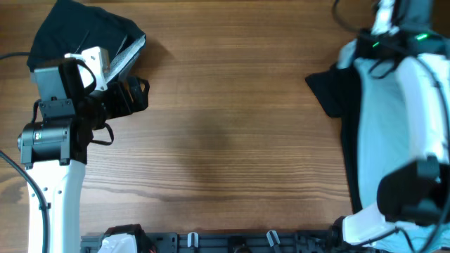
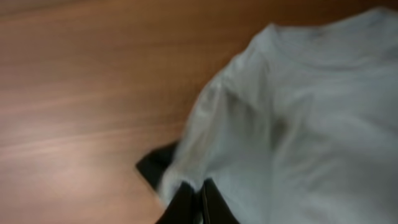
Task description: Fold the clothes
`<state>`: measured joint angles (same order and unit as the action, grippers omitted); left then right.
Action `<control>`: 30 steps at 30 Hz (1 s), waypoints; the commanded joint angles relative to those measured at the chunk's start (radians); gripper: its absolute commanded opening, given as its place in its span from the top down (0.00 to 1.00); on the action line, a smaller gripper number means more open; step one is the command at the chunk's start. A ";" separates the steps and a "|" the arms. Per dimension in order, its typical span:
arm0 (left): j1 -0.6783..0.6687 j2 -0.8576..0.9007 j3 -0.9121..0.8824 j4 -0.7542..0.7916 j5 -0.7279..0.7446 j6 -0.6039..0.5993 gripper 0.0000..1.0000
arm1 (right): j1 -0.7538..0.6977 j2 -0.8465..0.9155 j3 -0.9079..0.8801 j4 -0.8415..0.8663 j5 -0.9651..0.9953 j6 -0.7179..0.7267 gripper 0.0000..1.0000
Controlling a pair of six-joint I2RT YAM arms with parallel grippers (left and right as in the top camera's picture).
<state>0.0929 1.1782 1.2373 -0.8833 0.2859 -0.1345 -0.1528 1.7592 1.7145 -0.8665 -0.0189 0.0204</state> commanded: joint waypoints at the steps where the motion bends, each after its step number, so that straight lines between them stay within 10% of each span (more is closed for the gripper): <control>1: 0.003 -0.016 0.022 0.017 0.012 -0.004 0.02 | 0.032 -0.119 0.269 -0.104 -0.068 -0.025 0.96; 9: 0.004 -0.134 0.091 0.056 -0.223 0.078 0.00 | 0.691 -0.111 0.432 -0.328 -0.167 -0.098 0.92; 15: 0.004 -0.232 0.145 0.058 -0.355 0.089 0.00 | 1.146 -0.034 0.433 -0.319 -0.014 -0.075 0.41; 20: -0.014 -0.167 0.144 0.056 -0.080 0.098 0.00 | 0.981 -0.156 0.433 -0.256 0.204 0.110 0.18; 30: -0.399 0.579 0.144 0.204 -0.002 0.285 0.00 | 0.534 -0.277 0.432 -0.387 0.100 0.320 0.16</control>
<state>-0.2543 1.6451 1.3804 -0.7429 0.2588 0.0967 0.4149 1.4673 2.1441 -1.2263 0.1146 0.2966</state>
